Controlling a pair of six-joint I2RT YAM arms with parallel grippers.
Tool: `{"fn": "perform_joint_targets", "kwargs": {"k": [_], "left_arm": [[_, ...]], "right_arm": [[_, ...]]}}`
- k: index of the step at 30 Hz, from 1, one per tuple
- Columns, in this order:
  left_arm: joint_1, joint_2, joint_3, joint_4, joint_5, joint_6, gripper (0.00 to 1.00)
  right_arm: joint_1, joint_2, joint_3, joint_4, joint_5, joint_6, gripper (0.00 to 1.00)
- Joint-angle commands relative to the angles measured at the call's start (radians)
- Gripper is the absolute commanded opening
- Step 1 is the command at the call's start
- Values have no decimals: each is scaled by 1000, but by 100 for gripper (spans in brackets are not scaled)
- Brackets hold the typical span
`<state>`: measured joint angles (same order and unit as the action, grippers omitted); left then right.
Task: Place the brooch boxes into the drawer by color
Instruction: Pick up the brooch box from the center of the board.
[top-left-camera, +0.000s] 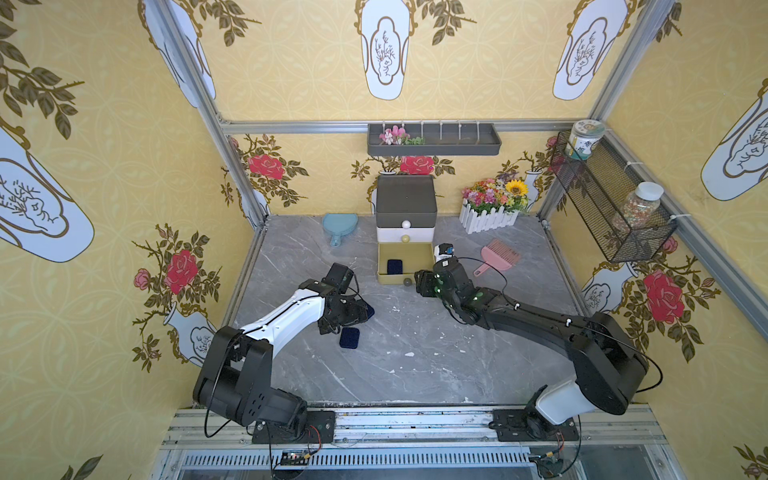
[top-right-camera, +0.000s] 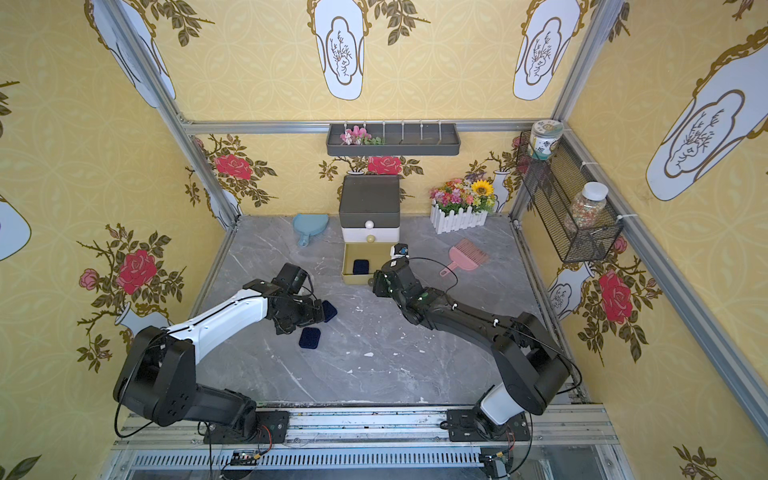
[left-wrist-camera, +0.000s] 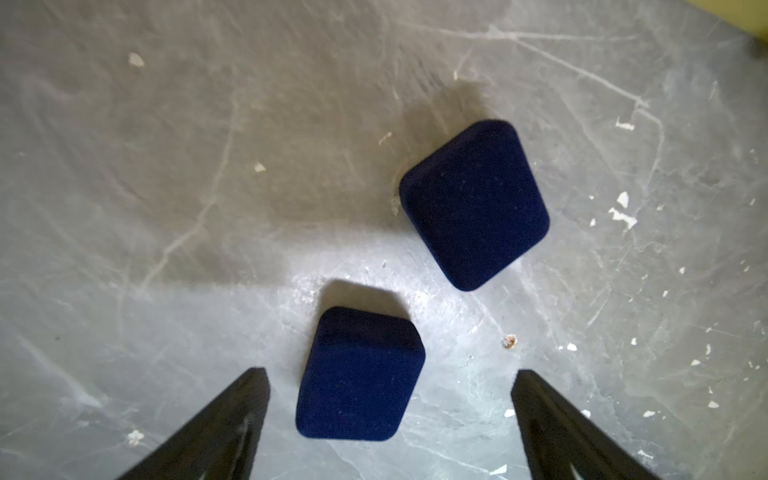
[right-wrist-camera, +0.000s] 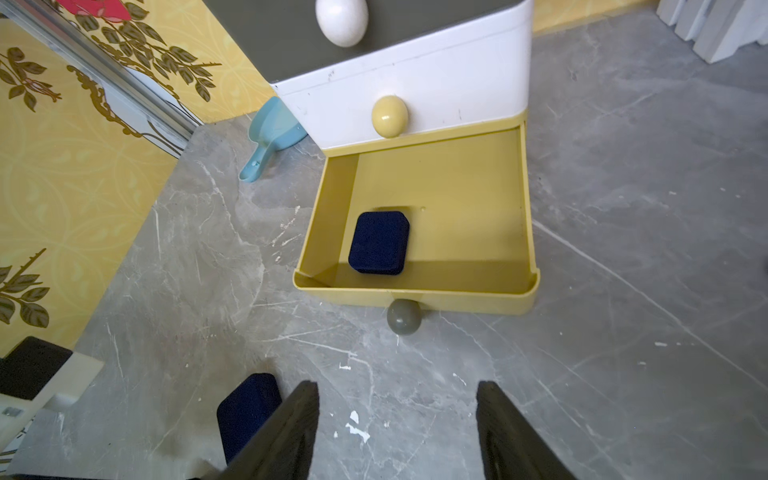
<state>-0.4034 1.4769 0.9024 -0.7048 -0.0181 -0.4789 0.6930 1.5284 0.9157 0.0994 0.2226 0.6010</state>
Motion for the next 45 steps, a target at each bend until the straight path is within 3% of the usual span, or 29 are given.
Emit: {"fn": "perform_joint_targets", "kwargs": {"k": [1, 18, 22, 34, 45], "left_arm": [[-7, 34, 7, -31, -1, 2, 96], [-20, 144, 20, -67, -14, -18, 85], [-22, 161, 21, -68, -13, -15, 79], [-23, 143, 44, -65, -18, -16, 62], [-23, 134, 40, -62, -24, -22, 55]], "right_arm": [[-1, -11, -12, 9, 11, 20, 65], [-15, 7, -13, 6, -8, 54, 65], [-17, 6, -14, 6, -6, 59, 65], [-17, 12, -2, -1, -9, 56, 65], [-17, -4, -23, -2, -6, 57, 66]]}}
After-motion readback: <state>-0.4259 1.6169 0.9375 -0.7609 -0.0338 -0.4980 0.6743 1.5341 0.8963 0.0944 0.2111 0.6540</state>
